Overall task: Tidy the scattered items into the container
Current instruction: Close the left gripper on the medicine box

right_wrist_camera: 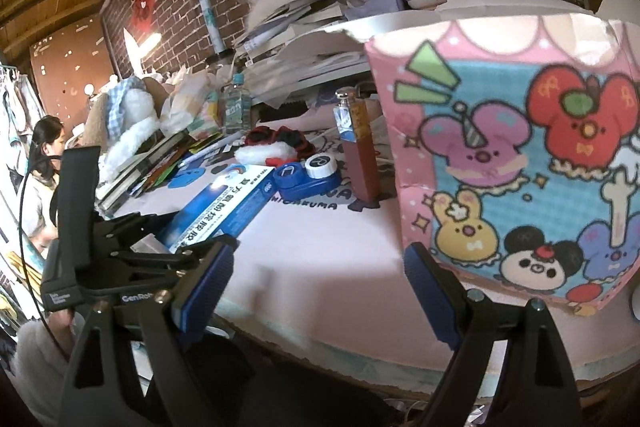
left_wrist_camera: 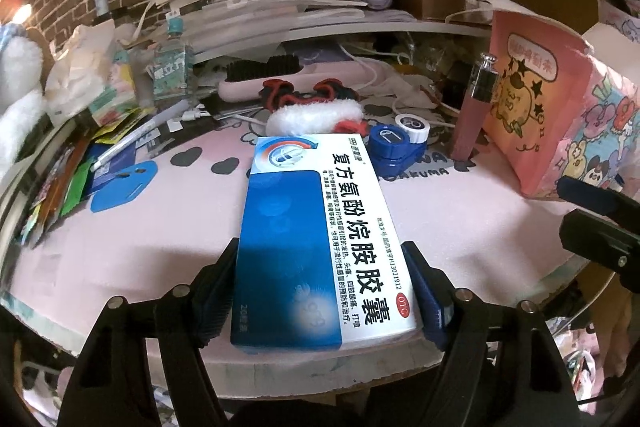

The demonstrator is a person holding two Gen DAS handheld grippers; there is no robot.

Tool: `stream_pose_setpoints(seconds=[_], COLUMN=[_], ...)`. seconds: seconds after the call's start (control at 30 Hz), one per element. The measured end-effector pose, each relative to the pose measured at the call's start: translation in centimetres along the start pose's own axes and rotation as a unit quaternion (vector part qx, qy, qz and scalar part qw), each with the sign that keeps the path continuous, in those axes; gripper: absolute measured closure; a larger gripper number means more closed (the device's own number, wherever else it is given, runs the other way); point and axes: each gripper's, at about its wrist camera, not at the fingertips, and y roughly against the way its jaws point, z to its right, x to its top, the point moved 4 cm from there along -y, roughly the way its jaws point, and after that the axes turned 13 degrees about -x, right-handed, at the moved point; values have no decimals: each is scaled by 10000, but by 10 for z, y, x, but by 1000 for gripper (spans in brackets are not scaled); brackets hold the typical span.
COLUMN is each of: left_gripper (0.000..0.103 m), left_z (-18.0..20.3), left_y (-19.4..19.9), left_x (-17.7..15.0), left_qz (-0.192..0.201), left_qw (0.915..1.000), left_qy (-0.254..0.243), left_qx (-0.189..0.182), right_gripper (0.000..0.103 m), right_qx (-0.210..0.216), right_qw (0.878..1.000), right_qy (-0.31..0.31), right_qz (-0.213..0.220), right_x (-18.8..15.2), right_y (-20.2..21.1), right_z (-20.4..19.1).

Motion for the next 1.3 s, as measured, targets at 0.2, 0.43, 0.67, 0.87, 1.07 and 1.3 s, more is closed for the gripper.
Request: stream_pose_setpoints(seconds=[0.2, 0.43, 0.67, 0.87, 1.07, 1.3], left_gripper=[31, 25, 8, 14, 34, 34], left_z=[-4, -4, 1, 2, 0, -2], left_y=[6, 9, 11, 9, 11, 15], left_x=[-2, -13, -21, -22, -21, -21], left_qz=[38, 265, 606, 914, 1056, 1114], left_qw=[10000, 9996, 9981, 9952, 9938, 9930], left_qy=[-5, -19, -26, -11, -52, -16], left_qx=[27, 63, 135, 339, 345, 386], right_gripper=[17, 17, 17, 17, 17, 17], right_qx=[42, 77, 96, 95, 120, 118], right_qw=[10000, 10000, 9999, 9999, 9998, 9998], right_qy=[-49, -27, -13, -35, -103, -119], right_qz=[-3, -18, -59, -69, -127, -126], right_x=[0, -2, -7, -9, -11, -11], right_y=[-2, -4, -6, -8, -14, -16], right_z=[2, 1, 2, 3, 6, 6])
